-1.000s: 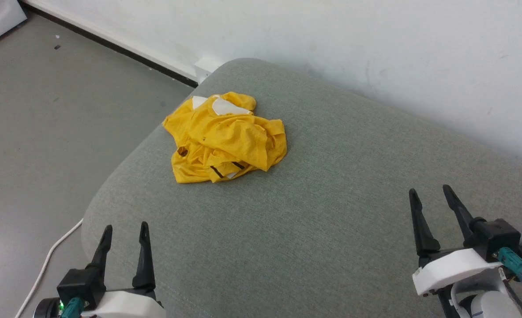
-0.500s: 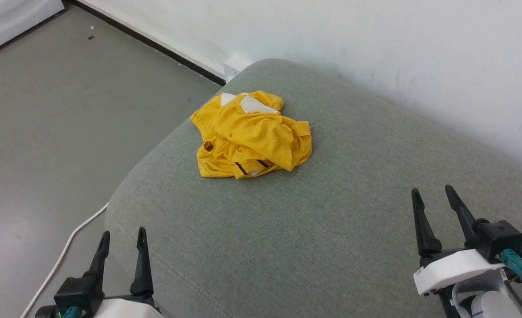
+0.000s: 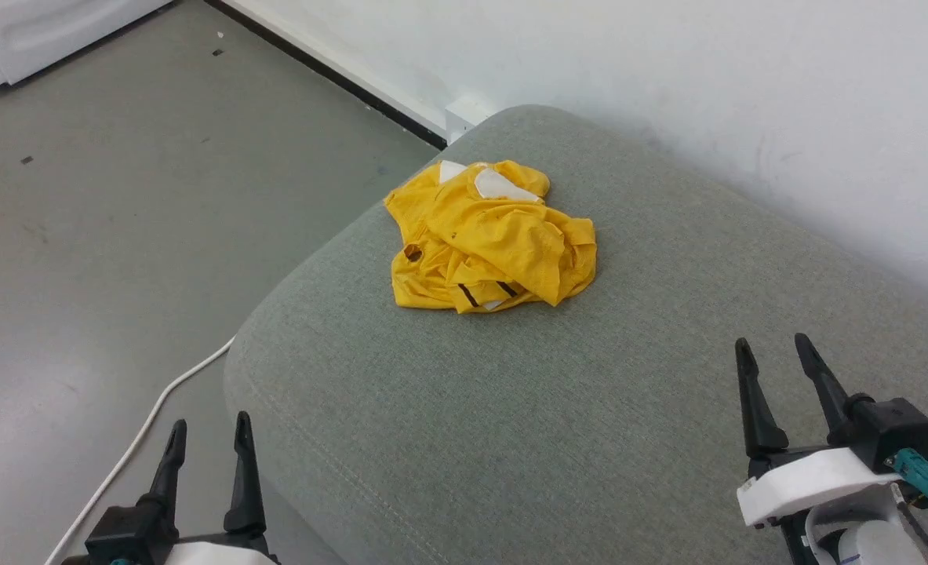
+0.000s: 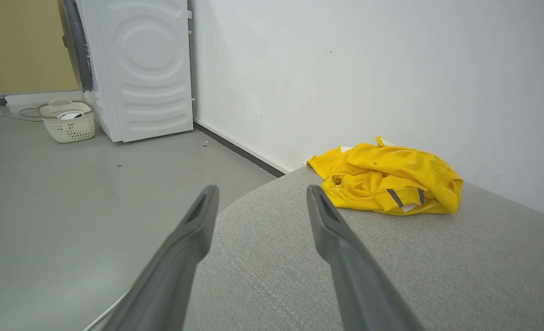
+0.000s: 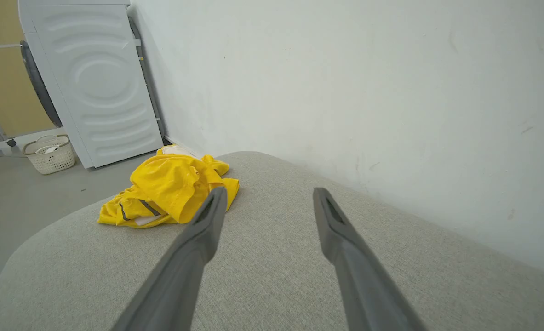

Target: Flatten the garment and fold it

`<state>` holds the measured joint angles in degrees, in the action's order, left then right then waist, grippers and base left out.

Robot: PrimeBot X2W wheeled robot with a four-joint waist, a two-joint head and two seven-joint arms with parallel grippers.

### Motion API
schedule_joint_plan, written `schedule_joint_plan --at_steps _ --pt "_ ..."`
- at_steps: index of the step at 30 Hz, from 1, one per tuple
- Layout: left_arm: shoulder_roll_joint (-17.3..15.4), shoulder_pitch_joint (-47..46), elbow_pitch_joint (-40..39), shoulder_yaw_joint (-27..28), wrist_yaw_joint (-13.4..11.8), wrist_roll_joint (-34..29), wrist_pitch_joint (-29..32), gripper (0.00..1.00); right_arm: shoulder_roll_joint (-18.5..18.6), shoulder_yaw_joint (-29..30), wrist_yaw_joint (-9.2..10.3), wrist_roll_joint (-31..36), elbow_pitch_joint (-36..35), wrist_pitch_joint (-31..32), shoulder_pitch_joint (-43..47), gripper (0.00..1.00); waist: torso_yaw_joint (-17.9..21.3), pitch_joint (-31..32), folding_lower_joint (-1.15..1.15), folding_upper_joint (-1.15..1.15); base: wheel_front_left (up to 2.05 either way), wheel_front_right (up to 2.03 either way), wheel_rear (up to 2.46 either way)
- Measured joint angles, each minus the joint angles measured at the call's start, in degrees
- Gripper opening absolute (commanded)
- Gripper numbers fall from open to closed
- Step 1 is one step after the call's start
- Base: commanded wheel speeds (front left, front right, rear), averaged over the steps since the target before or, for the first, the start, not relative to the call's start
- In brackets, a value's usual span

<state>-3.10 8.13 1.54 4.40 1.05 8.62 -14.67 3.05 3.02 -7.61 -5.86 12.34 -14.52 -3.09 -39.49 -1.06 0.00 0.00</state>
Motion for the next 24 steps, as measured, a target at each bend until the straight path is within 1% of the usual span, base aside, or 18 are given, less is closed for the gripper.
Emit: schedule_joint_plan --at_steps 12,15,16,19,21,22,24 --pt "0.0 0.0 0.0 0.2 0.0 0.5 0.0 1.00 0.0 0.1 0.00 -0.1 0.2 -0.2 0.0 1.00 0.0 -0.4 0.00 0.00 0.00 0.00 0.00" --pt "0.0 0.0 0.8 0.1 -0.2 2.2 0.0 1.00 0.0 0.1 0.00 -0.1 0.3 -0.2 -0.1 1.00 0.2 -0.3 0.00 0.00 0.00 0.00 0.00" --pt "0.0 -0.1 1.1 0.0 0.0 2.9 -0.1 1.00 0.0 0.1 0.00 -0.1 0.3 -0.2 -0.1 1.00 0.3 -0.3 0.00 0.00 0.00 0.00 0.00" --pt "0.0 -1.6 1.4 -0.8 2.2 6.9 0.0 1.00 0.0 0.4 0.00 0.1 0.2 -0.2 -0.1 1.00 0.3 -0.5 0.00 0.00 0.00 0.00 0.00" --pt "-1.3 -4.5 0.4 -2.3 3.6 7.2 2.2 1.00 0.0 0.7 0.00 0.4 0.1 -0.2 -0.1 1.00 0.1 -0.8 0.00 0.00 -0.01 -0.01 -0.01" --pt "-2.4 -6.5 -0.8 -2.8 4.0 7.1 3.7 1.00 0.0 0.7 0.00 0.5 0.0 -0.2 -0.2 1.00 0.0 -1.0 0.00 0.00 0.00 0.00 0.00" --pt "-5.9 -11.2 -3.8 -4.2 4.7 6.7 7.2 1.00 -0.1 0.7 0.00 1.1 -0.1 -0.2 -0.5 1.00 0.0 -1.5 0.00 0.00 0.00 0.00 0.00"
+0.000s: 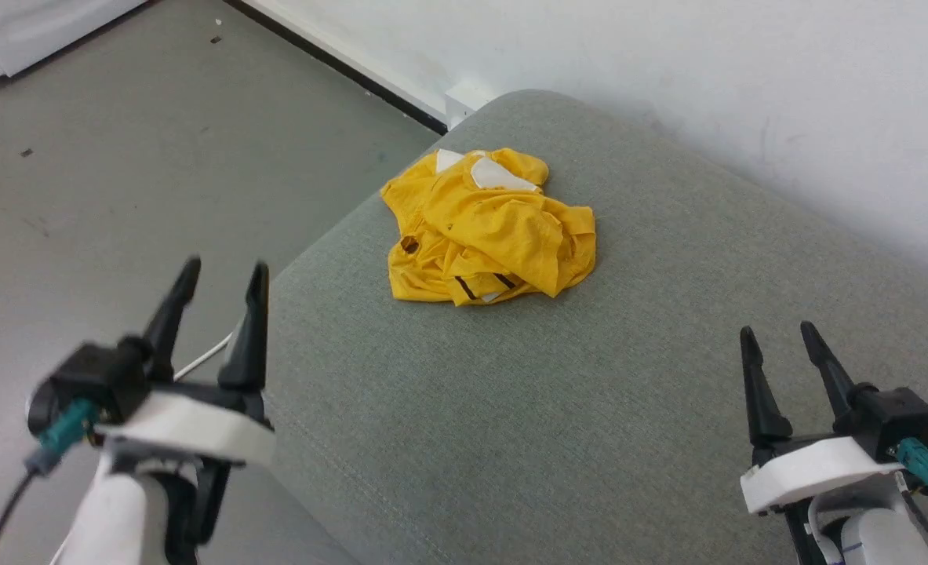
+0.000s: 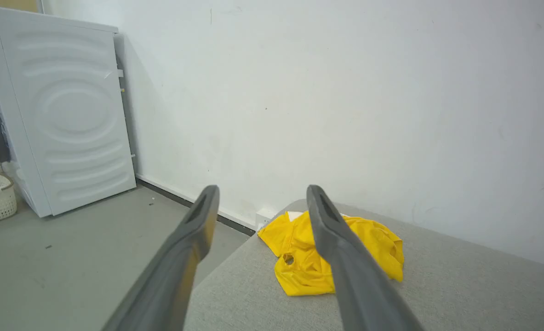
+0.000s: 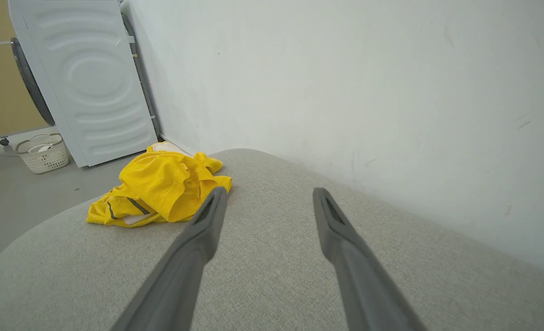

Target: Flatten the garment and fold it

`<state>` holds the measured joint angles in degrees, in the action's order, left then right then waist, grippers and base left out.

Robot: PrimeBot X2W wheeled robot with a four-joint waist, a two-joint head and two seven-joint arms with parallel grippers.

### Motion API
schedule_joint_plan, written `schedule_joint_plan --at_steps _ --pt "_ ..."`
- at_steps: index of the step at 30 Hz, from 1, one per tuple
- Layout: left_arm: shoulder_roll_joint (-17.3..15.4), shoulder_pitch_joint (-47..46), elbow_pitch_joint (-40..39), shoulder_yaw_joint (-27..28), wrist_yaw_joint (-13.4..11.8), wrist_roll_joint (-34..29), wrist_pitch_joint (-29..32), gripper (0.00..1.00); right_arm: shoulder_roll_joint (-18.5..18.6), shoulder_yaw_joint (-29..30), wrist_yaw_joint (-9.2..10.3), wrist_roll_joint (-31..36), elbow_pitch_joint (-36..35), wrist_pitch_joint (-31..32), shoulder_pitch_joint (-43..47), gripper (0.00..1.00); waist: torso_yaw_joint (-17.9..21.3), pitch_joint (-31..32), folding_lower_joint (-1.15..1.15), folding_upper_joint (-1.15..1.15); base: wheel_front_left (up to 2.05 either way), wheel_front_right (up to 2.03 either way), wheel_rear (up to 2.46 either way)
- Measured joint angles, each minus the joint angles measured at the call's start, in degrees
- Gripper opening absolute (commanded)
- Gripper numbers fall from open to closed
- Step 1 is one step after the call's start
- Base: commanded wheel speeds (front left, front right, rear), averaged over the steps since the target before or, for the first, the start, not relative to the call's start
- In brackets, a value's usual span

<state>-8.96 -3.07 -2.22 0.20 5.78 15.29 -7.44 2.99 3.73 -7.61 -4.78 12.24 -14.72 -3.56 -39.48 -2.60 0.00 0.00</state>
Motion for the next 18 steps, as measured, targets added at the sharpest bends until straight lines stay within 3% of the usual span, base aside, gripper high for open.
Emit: schedule_joint_plan --at_steps 5,8,11,14,18 --pt "-7.8 -14.5 -4.4 -3.7 1.2 -0.1 8.2 1.00 0.0 -0.3 0.00 1.9 -1.0 0.0 -2.9 1.00 0.6 -2.2 0.01 0.00 0.00 0.00 0.00" --pt "-12.5 -23.6 -3.5 -6.1 1.3 2.0 12.5 1.00 0.0 -0.8 0.00 2.9 -2.3 0.4 -4.2 1.00 1.7 -3.5 0.01 0.00 0.00 0.00 0.00" --pt "-19.2 -31.0 -0.9 -11.7 1.3 4.5 15.6 1.00 -0.1 -0.9 0.00 3.7 -4.3 1.7 -4.5 1.00 3.5 -4.7 0.00 0.00 0.00 0.00 0.00" --pt "-23.4 -36.2 3.3 -14.9 1.5 9.4 17.7 1.00 0.0 -0.9 0.00 4.7 -7.0 3.2 -4.7 1.00 5.0 -6.5 0.01 0.00 0.00 0.00 0.00" --pt "-25.9 -41.3 8.5 -17.5 1.6 15.2 19.4 1.00 -0.1 -0.6 0.00 6.7 -11.6 5.7 -4.8 1.00 6.7 -9.8 0.01 0.00 0.00 0.00 0.00"
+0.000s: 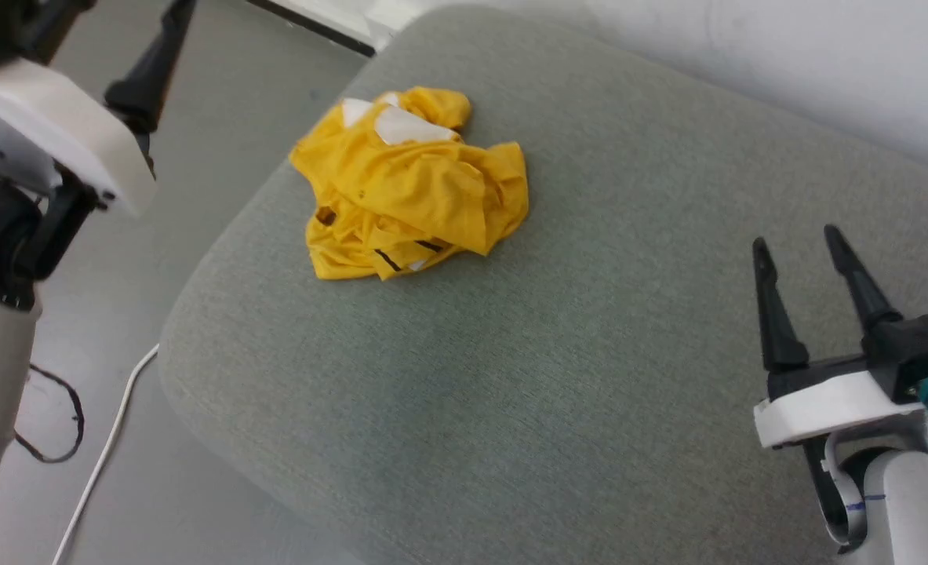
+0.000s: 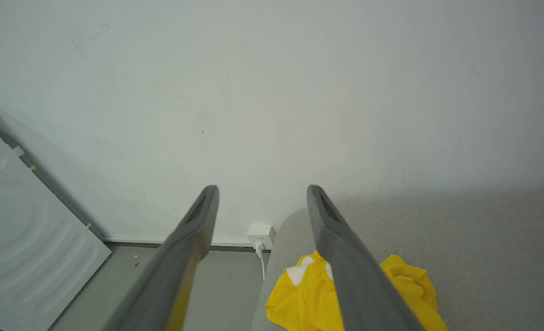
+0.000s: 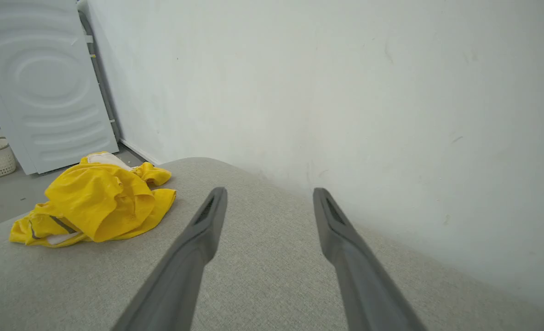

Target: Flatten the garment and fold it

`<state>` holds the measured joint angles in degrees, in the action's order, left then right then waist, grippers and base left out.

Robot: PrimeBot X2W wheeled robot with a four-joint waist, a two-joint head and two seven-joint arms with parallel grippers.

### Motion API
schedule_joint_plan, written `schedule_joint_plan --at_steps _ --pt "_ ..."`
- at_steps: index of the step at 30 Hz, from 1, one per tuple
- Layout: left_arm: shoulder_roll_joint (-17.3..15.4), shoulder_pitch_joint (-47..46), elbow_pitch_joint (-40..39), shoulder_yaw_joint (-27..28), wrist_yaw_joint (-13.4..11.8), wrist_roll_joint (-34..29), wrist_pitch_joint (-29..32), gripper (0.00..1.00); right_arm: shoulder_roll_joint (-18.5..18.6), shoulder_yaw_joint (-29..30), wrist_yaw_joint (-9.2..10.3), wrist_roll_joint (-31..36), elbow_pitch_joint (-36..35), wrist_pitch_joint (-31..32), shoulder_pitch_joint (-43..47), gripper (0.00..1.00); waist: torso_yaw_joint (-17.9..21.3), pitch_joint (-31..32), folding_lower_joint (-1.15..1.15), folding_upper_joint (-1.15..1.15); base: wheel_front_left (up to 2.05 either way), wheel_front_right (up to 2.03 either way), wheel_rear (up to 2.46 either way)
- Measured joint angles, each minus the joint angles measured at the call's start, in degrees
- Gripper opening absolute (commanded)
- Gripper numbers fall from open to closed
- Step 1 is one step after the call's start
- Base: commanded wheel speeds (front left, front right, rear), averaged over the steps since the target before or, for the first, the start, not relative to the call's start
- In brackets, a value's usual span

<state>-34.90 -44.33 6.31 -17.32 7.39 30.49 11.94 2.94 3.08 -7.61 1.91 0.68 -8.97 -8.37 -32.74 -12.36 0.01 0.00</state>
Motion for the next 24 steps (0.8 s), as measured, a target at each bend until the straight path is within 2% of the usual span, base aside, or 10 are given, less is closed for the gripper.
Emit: schedule_joint_plan --at_steps 8,12,16,24 --pt "1.6 -7.4 8.5 -5.0 0.1 9.0 3.6 1.00 -0.1 0.3 0.00 3.4 -8.1 4.4 -1.3 1.00 2.5 -8.2 0.01 0.00 0.00 0.00 0.00" --pt "3.4 -9.7 12.6 -8.9 0.1 11.4 8.2 1.00 0.1 -0.2 0.01 4.1 -10.2 5.5 -2.1 1.00 3.3 -12.3 0.01 0.00 0.00 0.00 0.00" --pt "3.6 -10.2 15.8 -11.8 0.1 13.5 12.6 1.00 0.1 -1.4 0.01 4.1 -12.0 5.9 -3.5 1.00 4.5 -15.7 0.01 0.00 0.00 0.00 0.00" --pt "3.2 -10.0 21.8 -14.4 0.1 16.4 15.8 1.00 0.5 0.0 0.00 4.1 -14.9 6.6 -4.6 1.00 8.5 -19.8 0.00 0.00 0.00 0.00 0.00"
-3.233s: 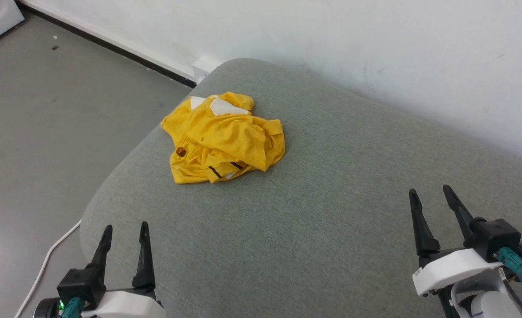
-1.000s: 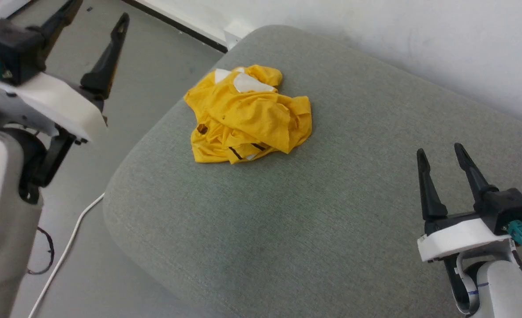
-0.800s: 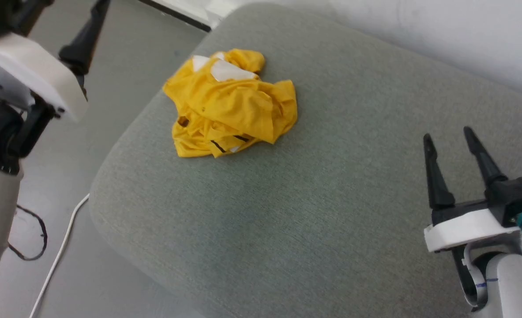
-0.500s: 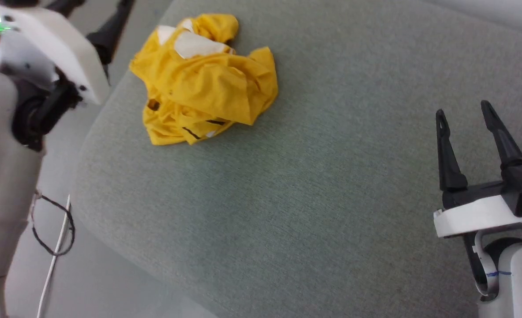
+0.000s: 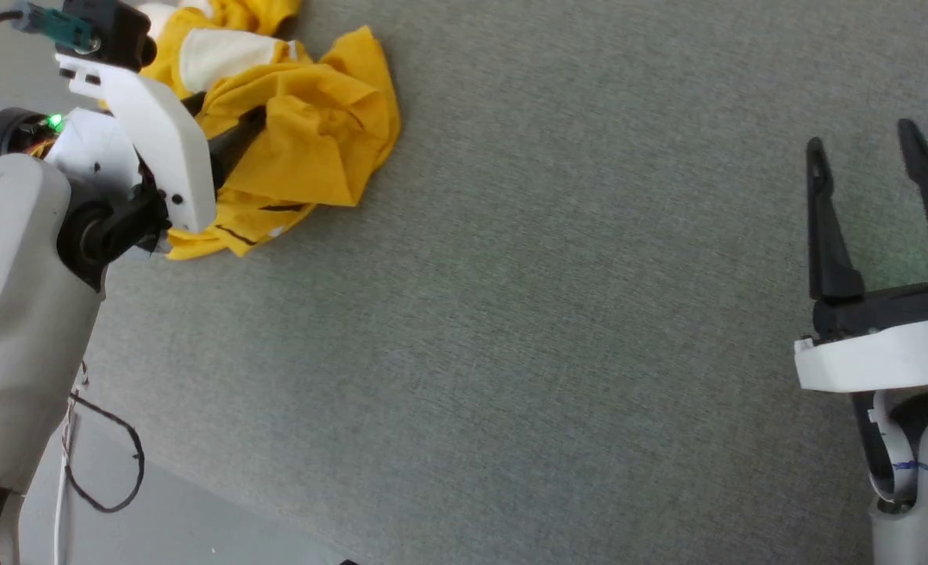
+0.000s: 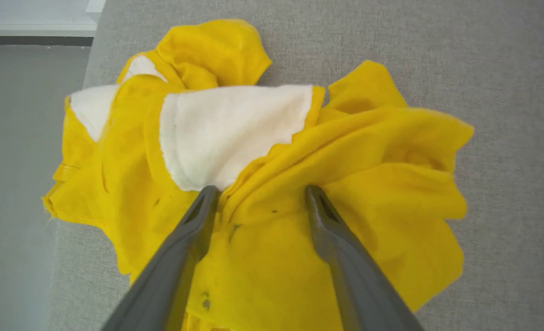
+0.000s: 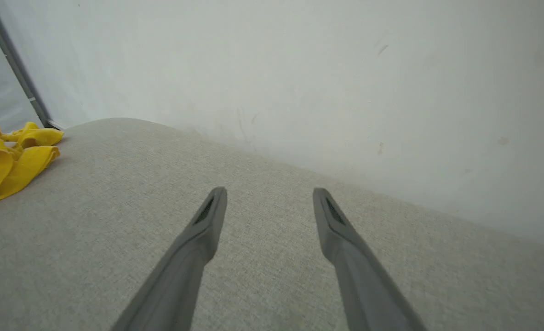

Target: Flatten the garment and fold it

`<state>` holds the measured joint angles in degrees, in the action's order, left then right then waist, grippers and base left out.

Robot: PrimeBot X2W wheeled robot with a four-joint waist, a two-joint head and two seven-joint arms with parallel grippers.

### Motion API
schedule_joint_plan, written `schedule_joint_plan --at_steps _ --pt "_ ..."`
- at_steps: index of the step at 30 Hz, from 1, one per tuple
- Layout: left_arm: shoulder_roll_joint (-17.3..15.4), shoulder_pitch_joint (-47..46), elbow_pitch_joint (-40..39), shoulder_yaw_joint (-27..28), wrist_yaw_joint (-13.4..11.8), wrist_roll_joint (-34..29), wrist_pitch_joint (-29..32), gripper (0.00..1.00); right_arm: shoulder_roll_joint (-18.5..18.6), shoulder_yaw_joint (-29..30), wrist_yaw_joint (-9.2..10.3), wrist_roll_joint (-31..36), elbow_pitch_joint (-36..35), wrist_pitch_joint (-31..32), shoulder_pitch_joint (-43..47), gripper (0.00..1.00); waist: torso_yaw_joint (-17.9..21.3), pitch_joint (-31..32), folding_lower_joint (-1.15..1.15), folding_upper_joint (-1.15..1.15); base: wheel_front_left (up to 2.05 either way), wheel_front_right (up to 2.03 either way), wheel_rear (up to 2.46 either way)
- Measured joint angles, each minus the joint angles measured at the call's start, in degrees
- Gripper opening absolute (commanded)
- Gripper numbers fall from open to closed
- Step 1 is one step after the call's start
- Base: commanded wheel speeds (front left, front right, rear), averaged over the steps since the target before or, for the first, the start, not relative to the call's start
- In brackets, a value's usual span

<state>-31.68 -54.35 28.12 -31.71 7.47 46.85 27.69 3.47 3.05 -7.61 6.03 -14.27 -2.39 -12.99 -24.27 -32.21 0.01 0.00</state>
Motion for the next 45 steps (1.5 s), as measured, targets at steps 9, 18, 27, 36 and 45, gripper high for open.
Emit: schedule_joint_plan --at_steps 9,18,27,36,45 --pt "0.3 0.1 2.1 -3.1 0.0 1.4 -2.5 0.00 0.6 0.3 0.01 0.0 -1.1 0.4 0.0 1.00 2.9 -2.8 0.00 0.00 0.00 0.00 0.00" --pt "-2.1 0.0 2.5 -4.5 0.0 3.0 -7.0 0.00 0.3 0.2 0.01 -0.6 0.0 -0.6 -0.5 1.00 3.4 -0.5 -0.01 0.00 0.00 0.00 0.00" --pt "-8.0 -0.8 0.9 -1.7 -1.0 2.9 -9.3 0.00 -0.4 1.1 0.01 -2.8 4.9 -4.7 -0.3 1.00 4.6 4.8 -0.01 0.00 0.00 0.00 0.00" --pt "-12.9 -6.2 -8.2 0.7 -3.3 3.6 -2.9 0.00 -0.5 2.8 0.01 -8.6 11.0 -8.8 1.8 1.00 6.2 12.1 -0.01 0.00 0.00 0.00 0.00" --pt "-13.2 -14.7 -18.2 1.1 -4.5 4.5 4.4 0.00 -0.5 4.0 0.01 -11.9 15.0 -11.3 3.9 1.00 9.4 19.1 -0.03 0.00 0.00 0.00 0.00"
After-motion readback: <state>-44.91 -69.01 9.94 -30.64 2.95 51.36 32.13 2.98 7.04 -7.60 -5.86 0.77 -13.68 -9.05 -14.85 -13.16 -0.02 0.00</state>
